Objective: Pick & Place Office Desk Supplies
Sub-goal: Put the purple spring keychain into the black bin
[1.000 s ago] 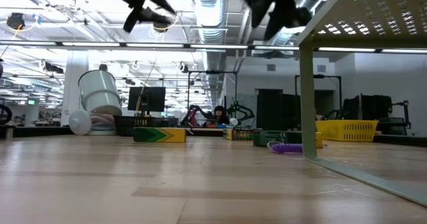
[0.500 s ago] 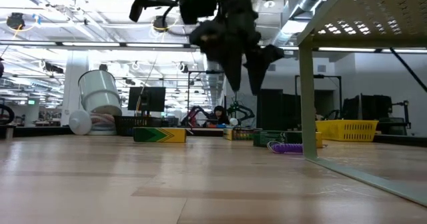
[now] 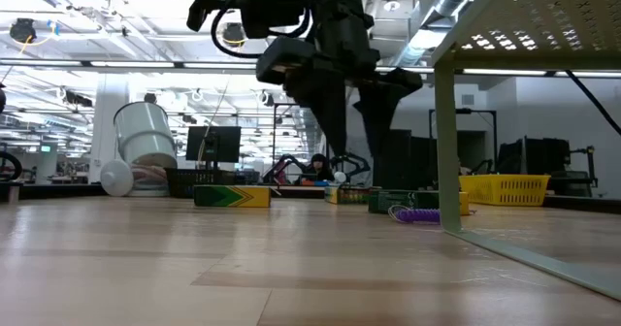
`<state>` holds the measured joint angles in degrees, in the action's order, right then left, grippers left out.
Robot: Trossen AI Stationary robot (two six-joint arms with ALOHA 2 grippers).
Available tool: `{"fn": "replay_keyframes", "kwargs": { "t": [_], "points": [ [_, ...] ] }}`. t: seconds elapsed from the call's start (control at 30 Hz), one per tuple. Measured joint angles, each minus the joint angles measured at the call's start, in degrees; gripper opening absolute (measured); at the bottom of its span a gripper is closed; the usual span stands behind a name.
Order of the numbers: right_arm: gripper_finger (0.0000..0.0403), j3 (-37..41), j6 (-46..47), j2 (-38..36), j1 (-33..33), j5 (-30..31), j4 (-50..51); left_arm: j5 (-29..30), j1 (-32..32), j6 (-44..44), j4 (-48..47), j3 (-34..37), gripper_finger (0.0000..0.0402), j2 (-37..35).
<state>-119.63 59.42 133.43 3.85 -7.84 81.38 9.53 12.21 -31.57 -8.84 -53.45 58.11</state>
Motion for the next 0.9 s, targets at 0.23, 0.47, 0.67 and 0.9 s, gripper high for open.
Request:
{"fn": "replay_keyframes", "kwargs": {
  "t": [0.23,0.47,0.67,0.9],
  "points": [
    [0.0176,3.80,1.56,0.02,-0.92,-1.16,-0.79,-0.97,0.02,0.02,0.02,0.00,0.0126,0.00],
    [0.0158,6.78,2.11,-0.01,0.38,-2.83,-1.77,-1.02,0.02,0.02,0.02,0.00,0.0126,0.00],
    [0.0166,10.22,1.70,-0.09,2.13,-3.84,-5.27,-1.03,0.02,0.00,-0.02,0.00,0.0126,0.00],
    [0.0167,13.44,1.69,-0.04,2.61,-4.27,-7.89,-1.04,0.02,-0.28,-0.11,0.00,0.0126,0.00]
  ]
}}
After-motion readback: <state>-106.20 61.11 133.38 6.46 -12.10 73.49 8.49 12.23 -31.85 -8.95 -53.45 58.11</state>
